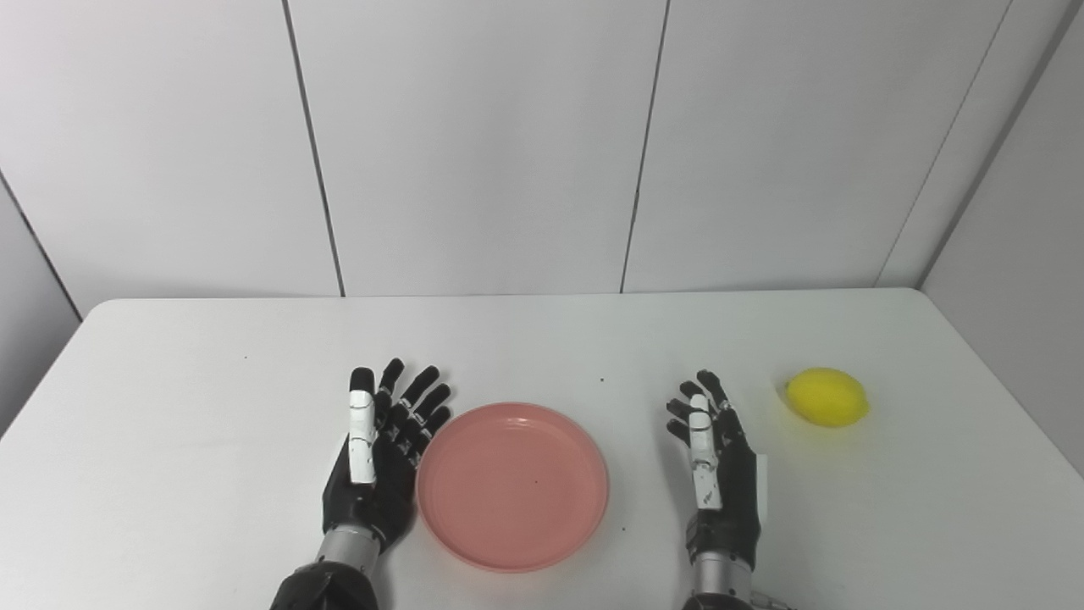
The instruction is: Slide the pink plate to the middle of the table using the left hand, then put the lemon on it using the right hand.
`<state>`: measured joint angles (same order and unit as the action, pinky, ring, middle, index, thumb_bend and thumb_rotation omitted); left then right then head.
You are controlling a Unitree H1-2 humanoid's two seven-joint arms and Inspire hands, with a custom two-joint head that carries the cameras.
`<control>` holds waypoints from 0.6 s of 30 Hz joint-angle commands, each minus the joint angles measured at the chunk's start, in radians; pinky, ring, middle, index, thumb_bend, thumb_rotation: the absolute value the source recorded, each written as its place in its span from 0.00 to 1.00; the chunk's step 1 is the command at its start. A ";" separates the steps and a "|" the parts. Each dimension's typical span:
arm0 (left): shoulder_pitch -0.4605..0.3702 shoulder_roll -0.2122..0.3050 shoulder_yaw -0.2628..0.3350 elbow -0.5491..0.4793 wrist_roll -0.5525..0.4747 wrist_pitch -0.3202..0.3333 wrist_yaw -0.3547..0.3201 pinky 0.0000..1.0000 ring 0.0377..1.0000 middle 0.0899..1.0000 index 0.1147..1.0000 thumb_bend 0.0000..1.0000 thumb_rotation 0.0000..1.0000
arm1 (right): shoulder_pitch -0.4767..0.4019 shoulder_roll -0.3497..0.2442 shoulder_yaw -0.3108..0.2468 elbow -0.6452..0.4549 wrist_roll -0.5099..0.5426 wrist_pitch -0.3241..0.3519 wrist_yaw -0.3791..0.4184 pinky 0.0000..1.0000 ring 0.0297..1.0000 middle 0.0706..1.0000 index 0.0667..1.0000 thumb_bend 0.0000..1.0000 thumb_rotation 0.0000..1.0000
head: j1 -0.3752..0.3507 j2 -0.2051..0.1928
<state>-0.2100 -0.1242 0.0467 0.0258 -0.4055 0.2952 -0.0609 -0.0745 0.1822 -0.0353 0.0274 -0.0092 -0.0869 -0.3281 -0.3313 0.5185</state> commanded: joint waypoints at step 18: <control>-0.006 0.001 0.019 0.035 -0.009 0.027 -0.011 0.98 0.91 0.91 1.00 0.78 0.87 | 0.052 -0.050 -0.065 -0.193 0.054 0.258 0.093 0.76 0.76 0.74 0.73 0.66 0.74 | -0.119 -0.001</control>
<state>-0.2164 -0.1240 0.0621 0.0336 -0.4099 0.2954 -0.0776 -0.0181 0.1383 -0.0900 -0.1557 0.0490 0.1359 -0.2355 -0.4510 0.5170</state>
